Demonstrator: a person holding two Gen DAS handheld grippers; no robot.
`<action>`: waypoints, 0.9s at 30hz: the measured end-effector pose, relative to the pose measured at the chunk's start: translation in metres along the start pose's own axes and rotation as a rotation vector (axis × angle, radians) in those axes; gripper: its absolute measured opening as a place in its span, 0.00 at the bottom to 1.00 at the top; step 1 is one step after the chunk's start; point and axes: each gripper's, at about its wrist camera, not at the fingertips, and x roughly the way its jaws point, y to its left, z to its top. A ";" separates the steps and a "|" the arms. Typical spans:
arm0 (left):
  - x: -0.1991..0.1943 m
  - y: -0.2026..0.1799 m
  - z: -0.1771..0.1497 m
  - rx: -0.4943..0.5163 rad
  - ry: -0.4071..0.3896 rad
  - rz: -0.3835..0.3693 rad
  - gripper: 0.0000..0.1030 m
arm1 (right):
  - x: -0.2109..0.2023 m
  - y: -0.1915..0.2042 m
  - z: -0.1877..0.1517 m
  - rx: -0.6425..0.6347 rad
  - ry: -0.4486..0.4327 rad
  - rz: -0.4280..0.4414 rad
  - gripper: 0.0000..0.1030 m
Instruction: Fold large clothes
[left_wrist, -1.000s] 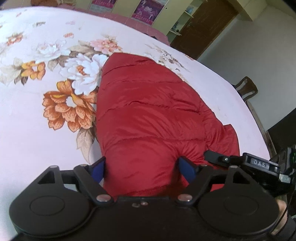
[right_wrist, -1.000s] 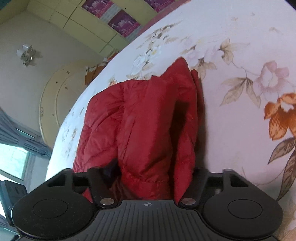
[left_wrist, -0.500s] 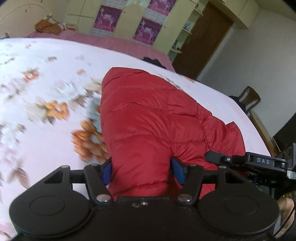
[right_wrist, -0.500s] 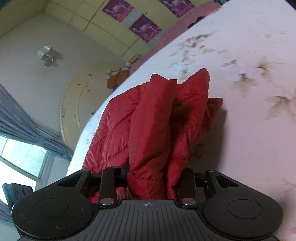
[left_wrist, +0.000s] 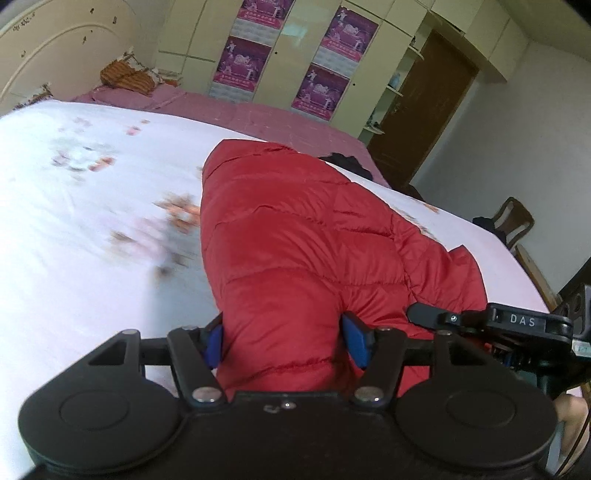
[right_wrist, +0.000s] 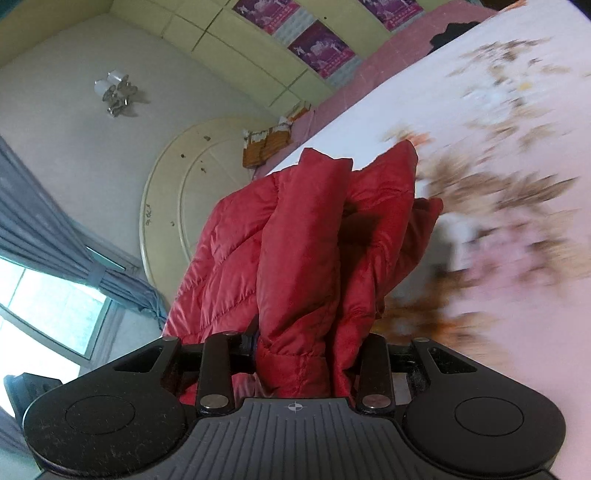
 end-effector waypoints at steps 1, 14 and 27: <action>-0.001 0.015 0.005 -0.005 0.002 0.003 0.59 | 0.016 0.009 -0.003 0.002 0.000 -0.001 0.33; 0.009 0.126 0.039 -0.019 -0.019 0.070 0.59 | 0.163 0.067 -0.014 -0.034 0.036 -0.023 0.33; 0.033 0.149 0.033 0.037 0.024 0.077 0.62 | 0.195 0.046 -0.018 0.011 0.058 -0.085 0.44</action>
